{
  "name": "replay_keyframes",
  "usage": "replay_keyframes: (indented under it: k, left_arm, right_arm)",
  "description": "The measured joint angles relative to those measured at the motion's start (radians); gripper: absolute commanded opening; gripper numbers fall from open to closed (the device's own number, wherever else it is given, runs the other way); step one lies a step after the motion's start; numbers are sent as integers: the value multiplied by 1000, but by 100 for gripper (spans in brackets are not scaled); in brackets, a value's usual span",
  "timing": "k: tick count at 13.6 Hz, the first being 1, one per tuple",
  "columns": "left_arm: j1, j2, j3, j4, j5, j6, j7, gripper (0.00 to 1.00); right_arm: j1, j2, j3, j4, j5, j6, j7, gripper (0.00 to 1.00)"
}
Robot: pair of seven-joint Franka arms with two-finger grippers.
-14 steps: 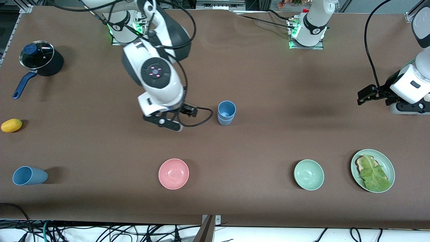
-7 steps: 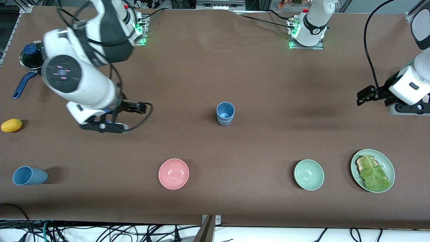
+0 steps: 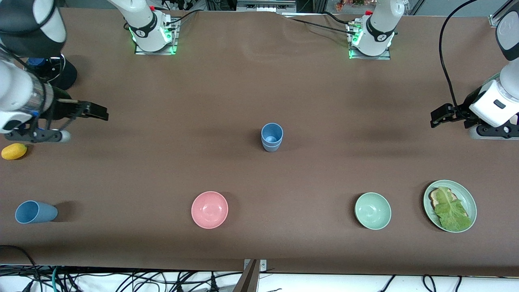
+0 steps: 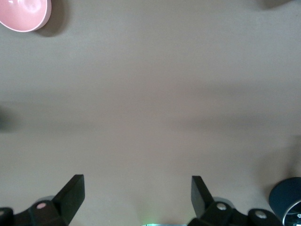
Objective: Stack blue cups with both arms
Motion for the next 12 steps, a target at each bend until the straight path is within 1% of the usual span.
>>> replay_keyframes:
  k: [1,2,3,6,12]
  left_arm:
    - [0,0,0,0,0,-1,0,100]
    - [0,0,0,0,0,-2,0,100]
    - [0,0,0,0,0,-3,0,100]
    - [1,1,0,0,0,-4,0,100]
    - [0,1,0,0,0,-5,0,100]
  right_arm:
    - [-52,-14,55,-11,0,0,0,100]
    - [-80,-28,89,-22,0,0,2,100]
    - [-88,-40,101,-29,-2,0,5,100]
    - [-91,-53,106,-32,-21,0,5,100]
    - [-104,-53,106,-33,-28,1,5,100]
